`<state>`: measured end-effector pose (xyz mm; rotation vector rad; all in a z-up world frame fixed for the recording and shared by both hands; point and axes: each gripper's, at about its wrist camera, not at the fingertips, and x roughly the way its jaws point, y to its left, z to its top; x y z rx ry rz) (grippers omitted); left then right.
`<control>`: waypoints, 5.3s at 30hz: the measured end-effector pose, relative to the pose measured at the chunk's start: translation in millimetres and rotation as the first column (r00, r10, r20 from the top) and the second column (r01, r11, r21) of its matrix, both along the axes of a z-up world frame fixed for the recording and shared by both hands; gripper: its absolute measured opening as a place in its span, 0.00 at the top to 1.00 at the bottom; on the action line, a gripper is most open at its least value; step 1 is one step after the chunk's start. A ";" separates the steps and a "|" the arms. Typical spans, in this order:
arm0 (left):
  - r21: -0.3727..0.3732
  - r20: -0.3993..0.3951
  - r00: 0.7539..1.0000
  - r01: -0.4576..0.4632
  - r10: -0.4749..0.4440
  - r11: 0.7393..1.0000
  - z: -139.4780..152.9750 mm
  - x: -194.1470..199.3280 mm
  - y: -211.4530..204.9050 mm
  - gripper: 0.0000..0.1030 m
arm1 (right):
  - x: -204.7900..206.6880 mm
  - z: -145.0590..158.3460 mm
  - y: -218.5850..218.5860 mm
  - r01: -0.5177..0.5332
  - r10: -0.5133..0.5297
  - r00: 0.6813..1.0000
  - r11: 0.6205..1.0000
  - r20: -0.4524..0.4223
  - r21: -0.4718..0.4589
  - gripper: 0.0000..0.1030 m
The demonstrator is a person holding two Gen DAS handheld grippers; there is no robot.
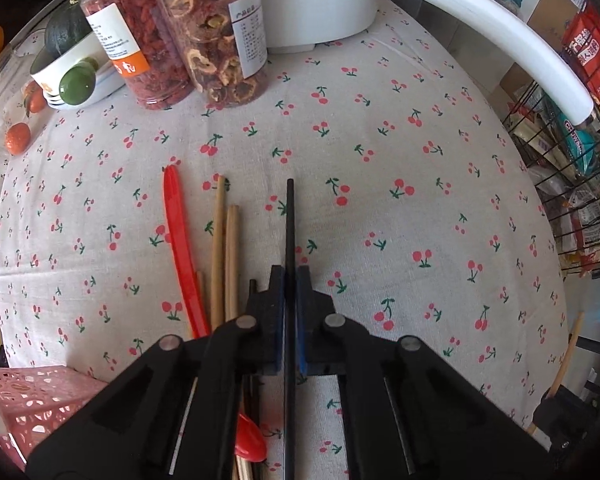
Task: Organize utensils
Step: 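Lift both chopsticks and lower them into the pink basket with both grippers, then open both grippers to release the chopsticks in the basket, then move the right gripper over the red spoon while the left moves to the bamboo chopsticks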
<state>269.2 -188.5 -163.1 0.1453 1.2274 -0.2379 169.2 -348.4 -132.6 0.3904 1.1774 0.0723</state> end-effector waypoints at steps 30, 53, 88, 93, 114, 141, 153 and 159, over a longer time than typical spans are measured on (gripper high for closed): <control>-0.300 0.544 0.838 0.226 -0.028 0.927 180.4 -217.6 175.5 0.94 | -84.5 116.3 121.6 -0.128 0.178 0.911 0.979 0.371 -0.156 0.94; -0.328 0.736 0.648 0.087 0.197 0.941 212.4 -190.5 239.1 0.94 | -66.2 179.2 188.5 -0.166 0.158 0.755 0.985 0.636 -0.047 0.94; -0.312 0.582 0.775 -0.069 0.248 0.948 156.2 -159.0 240.4 0.12 | -9.2 123.1 175.7 -0.170 0.090 0.817 0.981 0.570 0.089 0.49; -0.335 0.482 0.835 -0.105 0.267 0.936 142.0 -163.2 241.8 0.01 | -21.5 134.0 149.6 -0.136 0.051 0.818 0.985 0.573 0.108 0.30; -0.219 0.093 0.974 -0.183 0.207 0.958 42.7 -170.0 223.4 0.01 | -19.0 22.0 108.5 -0.117 0.158 0.959 0.977 0.234 -0.178 0.21; -0.218 0.034 0.999 -0.032 0.040 0.975 23.1 -170.7 193.4 0.13 | 34.5 -45.4 170.7 -0.322 0.351 0.930 0.923 0.112 -0.212 0.74; -0.195 0.030 0.997 0.073 -0.068 0.978 15.8 -168.3 142.1 0.48 | -15.1 -37.7 96.0 -0.323 0.305 0.944 0.933 -0.125 -0.159 0.74; -0.190 0.073 0.995 0.086 -0.073 0.978 18.4 -157.7 118.0 0.56 | -53.1 -38.9 66.9 -0.385 0.346 0.912 0.907 -0.218 -0.172 0.74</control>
